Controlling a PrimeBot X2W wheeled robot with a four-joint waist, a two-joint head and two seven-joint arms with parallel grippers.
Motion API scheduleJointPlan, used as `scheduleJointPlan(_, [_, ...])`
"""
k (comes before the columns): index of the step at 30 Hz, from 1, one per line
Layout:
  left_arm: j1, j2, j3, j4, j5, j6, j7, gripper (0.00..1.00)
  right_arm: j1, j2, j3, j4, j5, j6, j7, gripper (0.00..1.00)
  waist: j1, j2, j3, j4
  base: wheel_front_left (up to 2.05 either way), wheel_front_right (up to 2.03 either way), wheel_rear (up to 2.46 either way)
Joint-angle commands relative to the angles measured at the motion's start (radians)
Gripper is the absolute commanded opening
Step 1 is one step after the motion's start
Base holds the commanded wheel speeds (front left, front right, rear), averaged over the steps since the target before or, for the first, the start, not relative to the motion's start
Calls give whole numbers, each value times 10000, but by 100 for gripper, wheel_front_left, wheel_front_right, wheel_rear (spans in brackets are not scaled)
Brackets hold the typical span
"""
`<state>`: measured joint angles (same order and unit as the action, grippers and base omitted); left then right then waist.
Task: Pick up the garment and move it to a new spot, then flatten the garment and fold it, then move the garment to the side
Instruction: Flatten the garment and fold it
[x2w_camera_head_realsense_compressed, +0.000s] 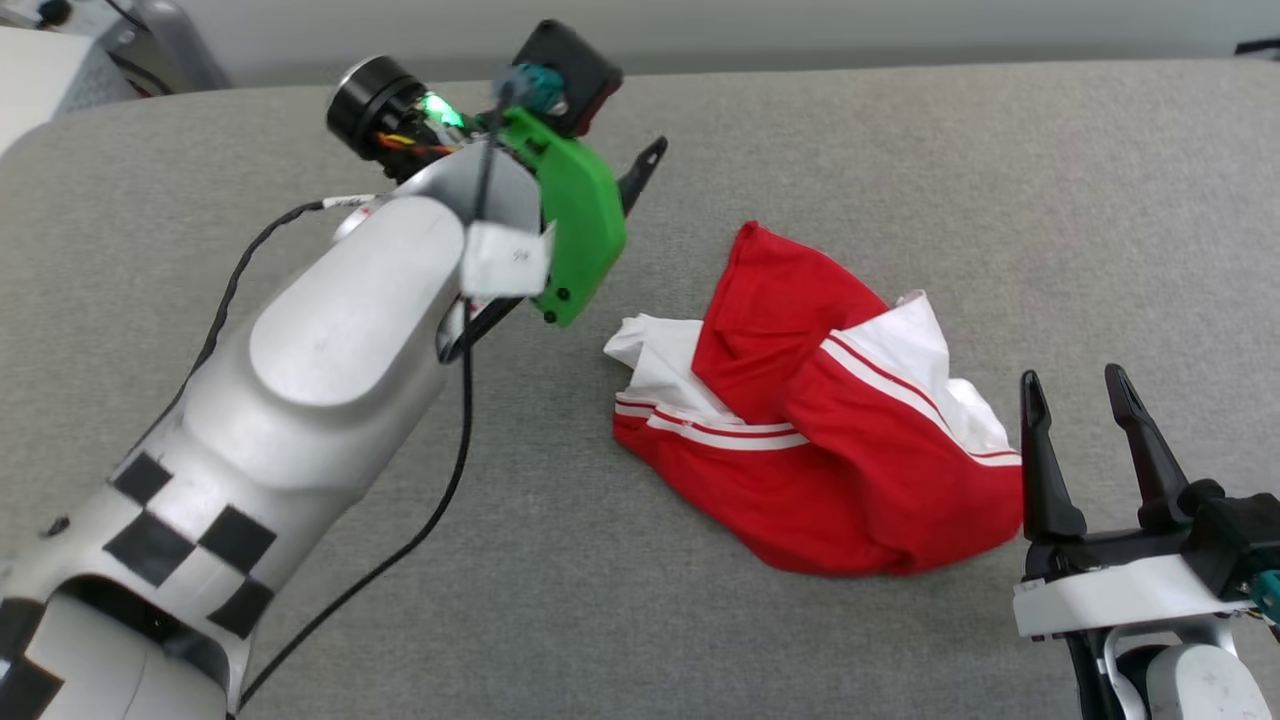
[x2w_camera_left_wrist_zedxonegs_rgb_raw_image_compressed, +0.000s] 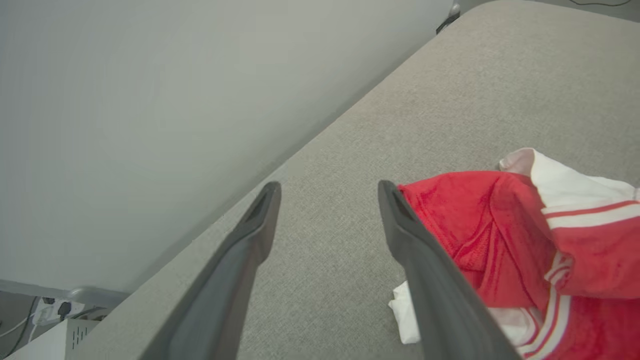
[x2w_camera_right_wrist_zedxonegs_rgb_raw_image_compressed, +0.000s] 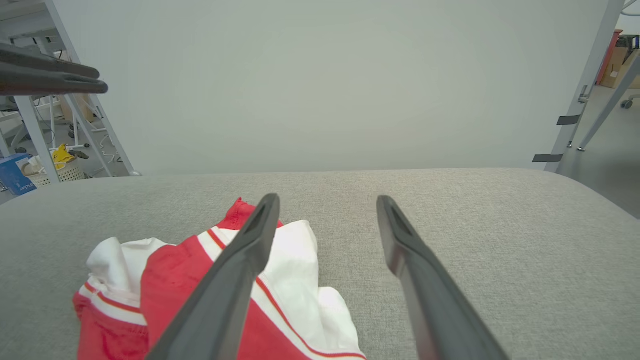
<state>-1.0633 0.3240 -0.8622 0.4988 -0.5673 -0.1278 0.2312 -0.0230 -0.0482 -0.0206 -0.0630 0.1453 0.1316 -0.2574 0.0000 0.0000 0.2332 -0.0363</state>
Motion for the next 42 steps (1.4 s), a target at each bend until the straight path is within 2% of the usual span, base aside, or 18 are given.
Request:
scheduleJointPlan(1, [-404,89,-499,146,-559,-27,703,100,-221,-20,32,-27,-38,-9,-44,100,0,0,461,-439,0,0,0])
scheduleJointPlan(7, [-1451,285,-2488,429,-2496,-28,3240,100,-578,-20,123,-21,32,-9,-44,100,0,0,1005,-889,0,0,0])
scheduleJointPlan(12, [-1785,500,-3776,620,-3331,-28,4305,100,-791,-20,165,-1,126,-9,-44,100,0,0,1398,-1174,0,0,0])
scheduleJointPlan(16, [-1613,602,-4109,720,-3383,-28,4785,100,-897,-20,205,-11,230,-9,-44,100,0,0,1695,-1345,0,0,0])
scheduleJointPlan(22, [-561,897,-4175,339,-2263,-28,6075,100,-1033,-20,262,23,302,-9,-44,100,0,0,1941,-1471,0,0,0])
scheduleJointPlan(26, [-65,1008,-4178,-65,-2340,-28,6303,100,-1055,-20,212,38,307,-9,-44,100,0,0,1970,-1406,0,0,0])
scheduleJointPlan(27, [-6,1020,-4178,-131,-2411,-28,6275,47,-1063,-20,203,48,296,-9,-44,100,0,0,1956,-1360,0,0,0])
scheduleJointPlan(28, [16,1031,-4178,-171,-2441,-28,6206,10,-1067,-20,201,57,284,-9,-44,100,0,0,1927,-1314,0,0,0])
scheduleJointPlan(29, [-21,1063,-4178,-199,-2507,-28,5956,0,-1078,-20,216,70,263,-9,-44,100,0,0,1888,-1267,0,0,0])
scheduleJointPlan(32, [-297,1099,-4160,-73,-2853,-28,4582,0,-1054,-20,183,103,215,-9,-44,100,0,0,1652,-1098,0,0,0])
scheduleJointPlan(37, [-328,1217,-3594,37,-3301,-28,1797,0,-777,-20,-13,152,126,-9,-44,100,0,0,1065,-665,0,0,0])
scheduleJointPlan(42, [114,1797,-2924,242,-3530,104,14,0,-417,-20,-87,163,11,-9,-44,100,0,0,561,-73,0,0,0])
